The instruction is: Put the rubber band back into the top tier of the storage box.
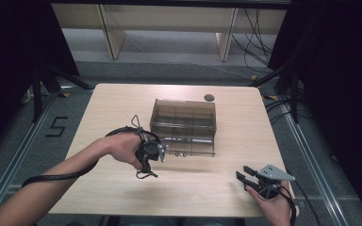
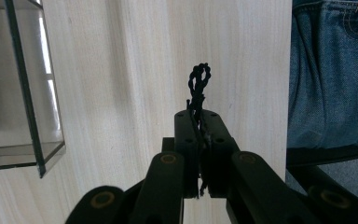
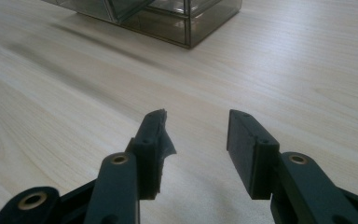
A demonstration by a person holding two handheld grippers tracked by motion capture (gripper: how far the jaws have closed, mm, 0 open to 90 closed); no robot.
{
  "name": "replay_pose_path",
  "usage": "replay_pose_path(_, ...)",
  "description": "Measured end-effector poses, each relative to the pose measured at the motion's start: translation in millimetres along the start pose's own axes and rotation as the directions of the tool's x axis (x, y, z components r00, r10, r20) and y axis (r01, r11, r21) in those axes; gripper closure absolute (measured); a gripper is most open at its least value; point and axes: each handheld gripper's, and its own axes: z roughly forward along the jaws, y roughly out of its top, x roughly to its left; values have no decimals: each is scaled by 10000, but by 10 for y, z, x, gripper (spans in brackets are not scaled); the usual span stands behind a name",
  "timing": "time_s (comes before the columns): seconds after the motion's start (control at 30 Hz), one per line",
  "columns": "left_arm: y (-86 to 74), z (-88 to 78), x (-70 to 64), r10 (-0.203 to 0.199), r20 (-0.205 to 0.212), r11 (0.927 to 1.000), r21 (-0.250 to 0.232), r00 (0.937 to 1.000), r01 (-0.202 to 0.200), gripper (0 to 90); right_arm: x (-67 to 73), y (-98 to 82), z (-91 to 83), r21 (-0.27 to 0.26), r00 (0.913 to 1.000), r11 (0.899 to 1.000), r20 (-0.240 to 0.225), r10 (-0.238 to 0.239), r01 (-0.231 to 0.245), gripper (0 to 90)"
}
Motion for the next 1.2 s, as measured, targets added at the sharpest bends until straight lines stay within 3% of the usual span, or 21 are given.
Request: replay_pose_path(1.2,11,-179,157,-220,-115,9998,-28,9997,220,859,-17,0,-4,-86,9998,9998,101,-192,193,579)
